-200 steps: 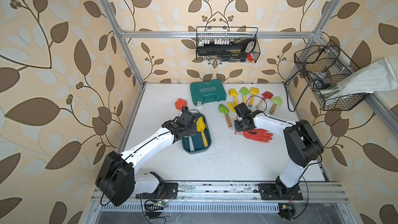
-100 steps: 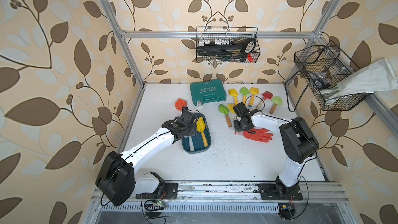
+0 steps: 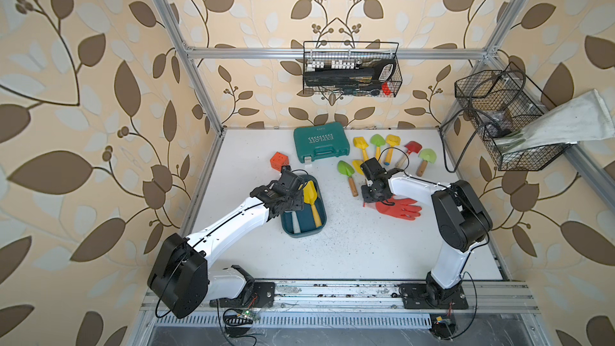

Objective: Take the shovel out of the storage box
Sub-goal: Place the shovel at the center of the board.

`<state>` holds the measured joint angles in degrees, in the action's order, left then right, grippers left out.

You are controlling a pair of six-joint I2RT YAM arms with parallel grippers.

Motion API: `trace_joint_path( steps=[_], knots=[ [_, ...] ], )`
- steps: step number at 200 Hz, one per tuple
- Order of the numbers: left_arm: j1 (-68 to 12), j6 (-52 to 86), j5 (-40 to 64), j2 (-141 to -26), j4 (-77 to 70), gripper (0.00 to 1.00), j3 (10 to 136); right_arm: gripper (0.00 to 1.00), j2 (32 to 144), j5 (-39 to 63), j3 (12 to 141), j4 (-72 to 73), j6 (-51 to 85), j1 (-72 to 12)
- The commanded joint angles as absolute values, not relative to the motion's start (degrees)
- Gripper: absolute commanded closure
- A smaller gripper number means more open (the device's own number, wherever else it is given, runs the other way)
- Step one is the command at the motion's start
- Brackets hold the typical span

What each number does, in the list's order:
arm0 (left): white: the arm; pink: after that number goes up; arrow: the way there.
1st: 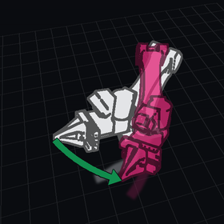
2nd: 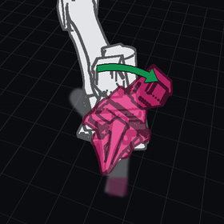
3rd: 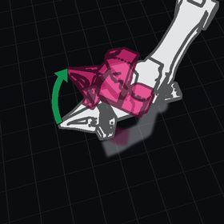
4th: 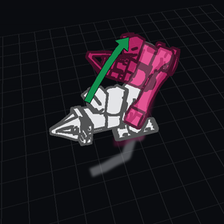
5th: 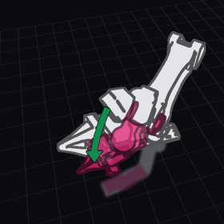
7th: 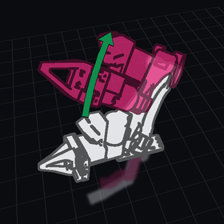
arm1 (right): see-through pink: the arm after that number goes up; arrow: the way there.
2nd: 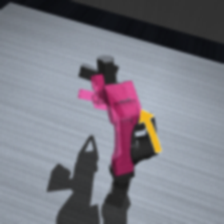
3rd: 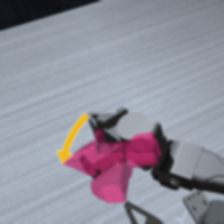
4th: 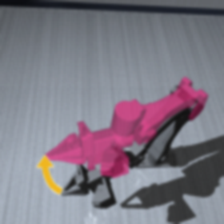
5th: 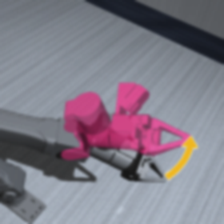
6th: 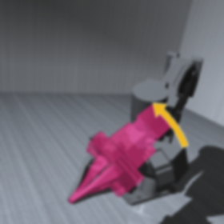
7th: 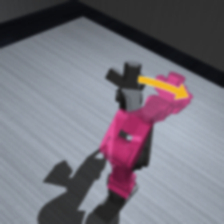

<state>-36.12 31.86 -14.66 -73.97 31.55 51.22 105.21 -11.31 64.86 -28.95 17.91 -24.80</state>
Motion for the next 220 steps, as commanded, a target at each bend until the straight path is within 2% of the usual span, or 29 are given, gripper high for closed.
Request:
trace_joint_path(
  steps=[1,82,174,220],
  knots=[
    [-36.5,32.3,-14.2,-73.5,31.6,0.30,53.1,0.88,106.4,-11.3,66.7,-29.4,17.9,-24.5],
    [-36.5,32.3,-14.2,-73.6,31.6,0.30,53.1,0.84,106.5,-11.0,66.8,-29.3,17.9,-24.4],
    [-36.5,32.2,-14.2,-73.6,31.6,0.30,53.1,0.74,106.2,-11.1,66.7,-29.2,17.9,-24.4],
    [-36.5,32.3,-14.2,-73.5,31.6,0.30,53.1,0.74,105.8,-11.1,66.5,-29.0,17.9,-24.4]
  ],
)
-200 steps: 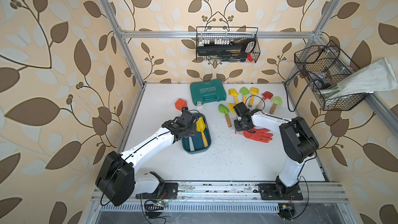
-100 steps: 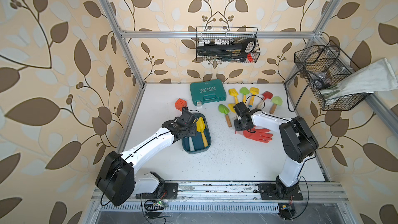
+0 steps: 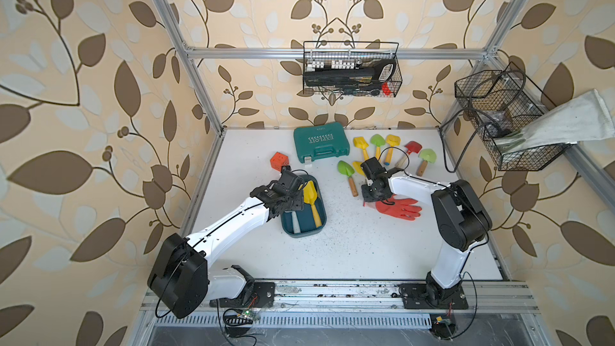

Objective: Take the shovel out of the storage box
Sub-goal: Place the shovel at the center of the board, then pick up the shovel from the storage box.

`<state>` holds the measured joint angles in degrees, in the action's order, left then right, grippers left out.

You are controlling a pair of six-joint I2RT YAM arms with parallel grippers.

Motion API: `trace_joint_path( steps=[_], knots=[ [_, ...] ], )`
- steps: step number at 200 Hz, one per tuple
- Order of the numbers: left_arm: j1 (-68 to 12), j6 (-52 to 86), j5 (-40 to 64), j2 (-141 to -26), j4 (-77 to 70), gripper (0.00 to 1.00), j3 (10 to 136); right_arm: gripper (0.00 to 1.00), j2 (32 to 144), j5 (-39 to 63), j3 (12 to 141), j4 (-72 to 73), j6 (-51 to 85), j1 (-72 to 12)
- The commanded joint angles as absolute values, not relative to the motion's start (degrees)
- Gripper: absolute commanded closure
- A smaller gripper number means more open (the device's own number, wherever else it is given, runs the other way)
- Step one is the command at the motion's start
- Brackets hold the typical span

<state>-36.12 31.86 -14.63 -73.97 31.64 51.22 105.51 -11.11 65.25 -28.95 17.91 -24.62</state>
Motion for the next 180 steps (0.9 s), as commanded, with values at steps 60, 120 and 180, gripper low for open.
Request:
trace_joint_path(
  steps=[60,120,180],
  knots=[
    [-36.5,32.3,-14.4,-73.6,31.6,0.29,53.1,0.66,101.0,-10.7,63.8,-27.1,18.4,-24.5],
    [-36.5,32.3,-14.5,-74.0,31.8,0.29,53.3,0.60,88.6,-10.0,58.3,-24.6,19.3,-25.6],
    [-36.5,33.0,-14.1,-74.6,31.7,0.28,53.4,0.52,74.7,-7.5,50.5,-19.2,19.9,-25.6]
  ],
)
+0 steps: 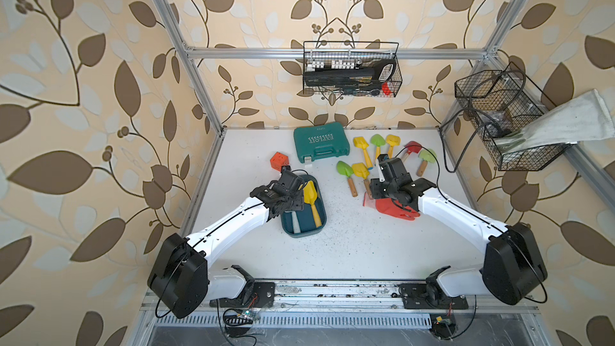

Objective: Take the shovel out of the storage box
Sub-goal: Pick up the shovel from the storage box.

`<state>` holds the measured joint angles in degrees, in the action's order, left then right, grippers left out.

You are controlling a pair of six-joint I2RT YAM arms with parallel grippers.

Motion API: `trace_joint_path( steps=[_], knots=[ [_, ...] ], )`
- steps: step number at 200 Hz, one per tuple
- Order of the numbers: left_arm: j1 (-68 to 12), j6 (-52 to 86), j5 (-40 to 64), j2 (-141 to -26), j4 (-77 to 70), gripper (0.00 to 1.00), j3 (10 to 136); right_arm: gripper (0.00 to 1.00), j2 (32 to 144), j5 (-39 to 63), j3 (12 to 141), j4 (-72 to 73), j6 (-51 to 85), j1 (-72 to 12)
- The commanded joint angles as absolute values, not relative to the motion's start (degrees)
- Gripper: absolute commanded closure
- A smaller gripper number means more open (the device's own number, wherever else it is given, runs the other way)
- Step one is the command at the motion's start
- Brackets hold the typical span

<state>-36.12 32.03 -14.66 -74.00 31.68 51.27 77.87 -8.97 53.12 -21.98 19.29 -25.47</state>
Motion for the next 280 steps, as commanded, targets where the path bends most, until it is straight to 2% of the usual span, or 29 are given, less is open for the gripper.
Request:
trace_joint_path(
  steps=[1,77,165,243,280],
  knots=[
    [-36.5,33.1,-14.1,-74.6,31.7,0.28,53.4,0.52,74.5,-7.5,50.4,-19.1,19.9,-25.6],
    [-36.5,37.3,-1.9,-80.2,27.0,0.31,53.5,0.52,74.1,-6.8,50.4,-19.7,20.2,-25.7],
    [-36.5,39.4,5.5,-89.7,22.9,0.32,54.4,0.52,73.8,-7.0,50.0,-19.8,20.2,-25.6],
    [-36.6,40.8,9.5,-94.3,19.3,0.41,55.4,0.52,73.8,-7.3,49.9,-19.7,20.4,-25.6],
    [-36.6,40.9,8.8,-96.4,21.0,0.51,56.3,0.52,73.1,-7.5,49.7,-19.6,20.4,-25.6]
  ],
)
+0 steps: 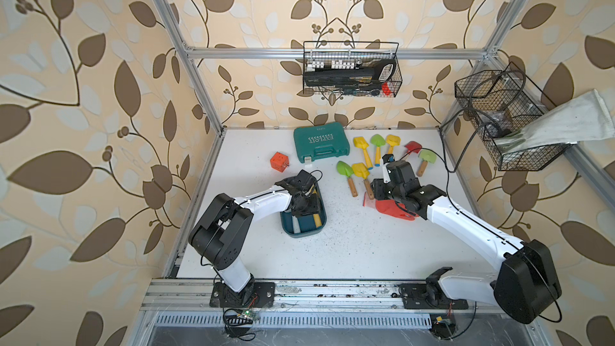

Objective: Take the shovel out of the storage box
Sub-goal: Pick up the shovel from the storage box.

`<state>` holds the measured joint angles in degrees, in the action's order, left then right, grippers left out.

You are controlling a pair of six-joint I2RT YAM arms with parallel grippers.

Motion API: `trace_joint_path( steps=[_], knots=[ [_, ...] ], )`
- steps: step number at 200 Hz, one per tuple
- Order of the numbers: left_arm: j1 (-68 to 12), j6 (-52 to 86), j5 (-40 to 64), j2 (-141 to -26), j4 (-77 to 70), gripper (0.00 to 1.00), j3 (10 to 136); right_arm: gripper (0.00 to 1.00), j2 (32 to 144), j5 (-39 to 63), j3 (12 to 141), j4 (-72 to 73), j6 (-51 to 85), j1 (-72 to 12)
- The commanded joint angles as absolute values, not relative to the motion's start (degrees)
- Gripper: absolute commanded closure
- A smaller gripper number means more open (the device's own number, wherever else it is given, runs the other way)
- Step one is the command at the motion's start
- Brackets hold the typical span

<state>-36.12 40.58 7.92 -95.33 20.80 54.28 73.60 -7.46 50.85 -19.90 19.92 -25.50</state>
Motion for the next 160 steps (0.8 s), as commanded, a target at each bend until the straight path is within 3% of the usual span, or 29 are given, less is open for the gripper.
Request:
trace_joint_path(
  steps=[1,29,56,96,160],
  knots=[
    [-36.6,40.9,8.8,-96.5,21.0,0.52,56.3,0.52,73.1,-7.5,49.7,-19.6,20.4,-25.6],
    [-36.6,40.9,8.3,-97.7,22.0,0.65,56.8,0.52,72.8,-7.6,49.6,-19.5,20.4,-25.6],
    [-36.6,41.0,7.4,-99.4,23.1,0.64,57.6,0.52,72.7,-7.6,49.6,-19.4,20.4,-25.6],
    [-36.6,40.8,7.1,-102.0,24.3,0.55,58.7,0.52,72.4,-7.3,49.4,-19.3,20.4,-25.5],
    [-36.6,40.1,7.3,-104.1,25.3,0.57,59.6,0.53,72.2,-6.9,49.2,-18.9,20.3,-25.4]
  ],
)
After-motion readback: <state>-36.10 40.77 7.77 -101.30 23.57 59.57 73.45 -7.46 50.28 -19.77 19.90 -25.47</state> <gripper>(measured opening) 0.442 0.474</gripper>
